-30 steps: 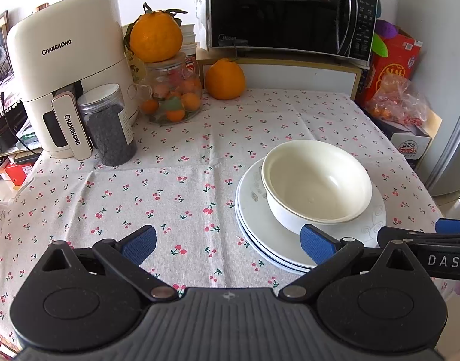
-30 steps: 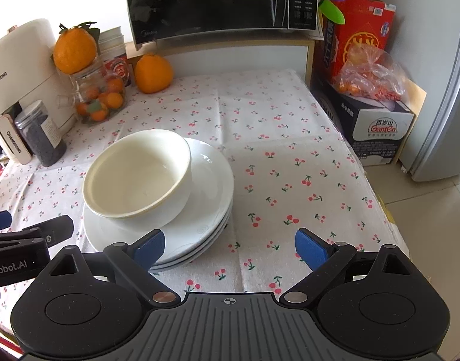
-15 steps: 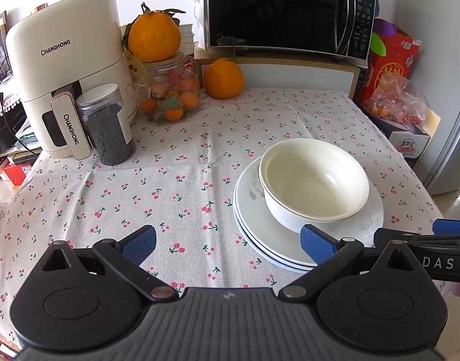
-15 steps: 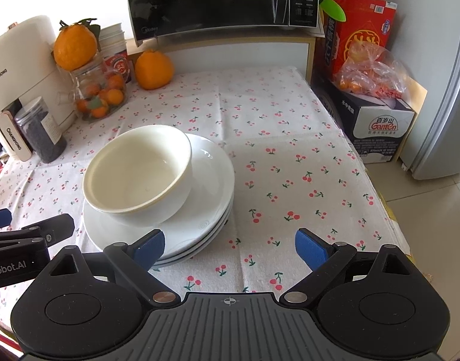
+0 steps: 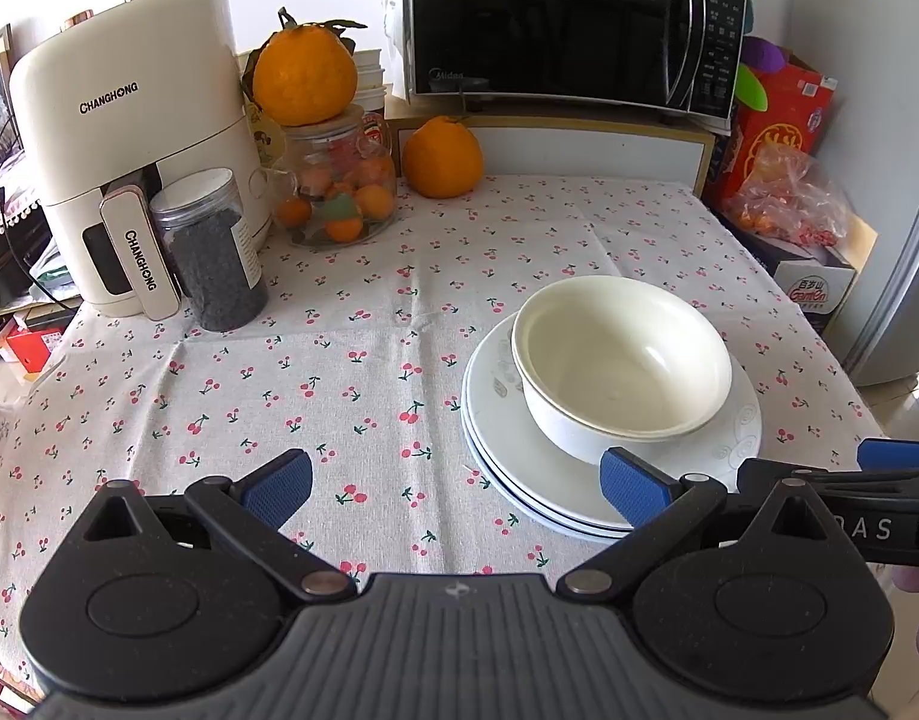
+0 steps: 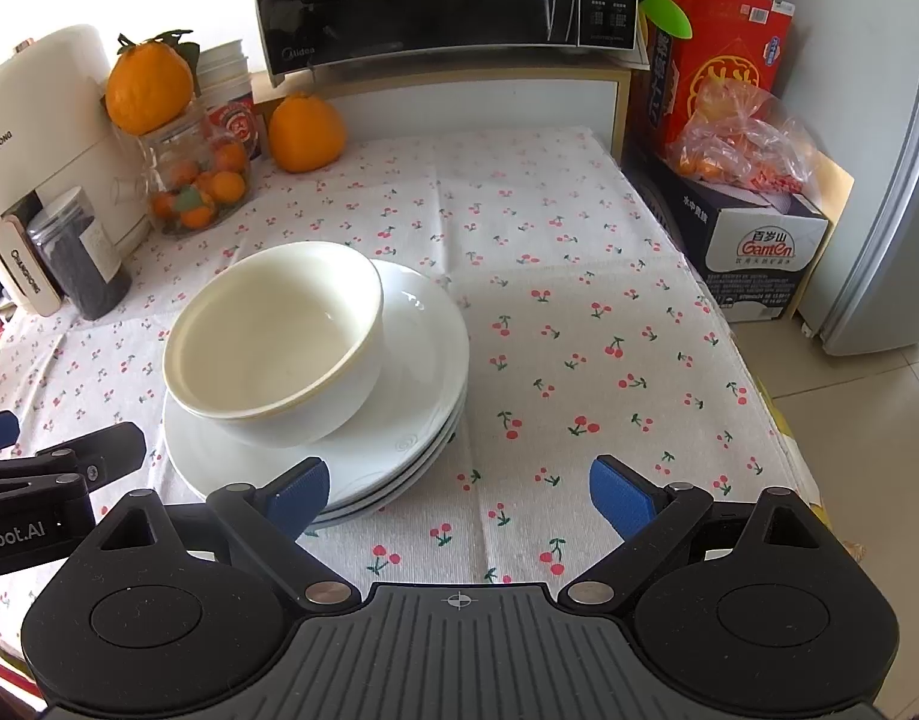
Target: Organize plates and bowls
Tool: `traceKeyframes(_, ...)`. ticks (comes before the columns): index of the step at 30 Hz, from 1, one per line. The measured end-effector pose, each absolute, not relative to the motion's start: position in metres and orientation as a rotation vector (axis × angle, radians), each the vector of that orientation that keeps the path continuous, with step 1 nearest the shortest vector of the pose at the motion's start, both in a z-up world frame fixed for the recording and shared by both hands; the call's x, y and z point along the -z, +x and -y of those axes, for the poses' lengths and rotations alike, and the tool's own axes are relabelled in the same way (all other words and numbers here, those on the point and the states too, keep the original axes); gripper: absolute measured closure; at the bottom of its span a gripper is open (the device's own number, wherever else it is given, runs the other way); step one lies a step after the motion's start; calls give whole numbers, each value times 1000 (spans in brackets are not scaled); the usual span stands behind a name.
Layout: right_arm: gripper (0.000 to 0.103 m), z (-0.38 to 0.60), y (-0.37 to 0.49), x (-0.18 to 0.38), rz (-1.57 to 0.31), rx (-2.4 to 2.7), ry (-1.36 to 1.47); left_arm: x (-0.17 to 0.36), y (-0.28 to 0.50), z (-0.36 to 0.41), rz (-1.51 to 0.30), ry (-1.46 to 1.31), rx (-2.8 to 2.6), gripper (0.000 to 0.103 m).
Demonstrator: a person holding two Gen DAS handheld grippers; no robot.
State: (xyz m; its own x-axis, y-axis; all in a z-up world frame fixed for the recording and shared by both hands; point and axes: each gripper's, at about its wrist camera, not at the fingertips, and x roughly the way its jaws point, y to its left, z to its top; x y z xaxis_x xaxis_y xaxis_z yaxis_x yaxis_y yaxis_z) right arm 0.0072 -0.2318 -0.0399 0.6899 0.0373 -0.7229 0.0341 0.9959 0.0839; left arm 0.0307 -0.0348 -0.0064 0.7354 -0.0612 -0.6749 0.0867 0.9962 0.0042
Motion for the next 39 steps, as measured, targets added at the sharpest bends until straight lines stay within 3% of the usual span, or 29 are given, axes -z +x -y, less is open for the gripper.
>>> traceKeyframes(39, 8, 233, 8, 41, -812, 28, 88, 11, 31, 38, -811, 99, 32, 0)
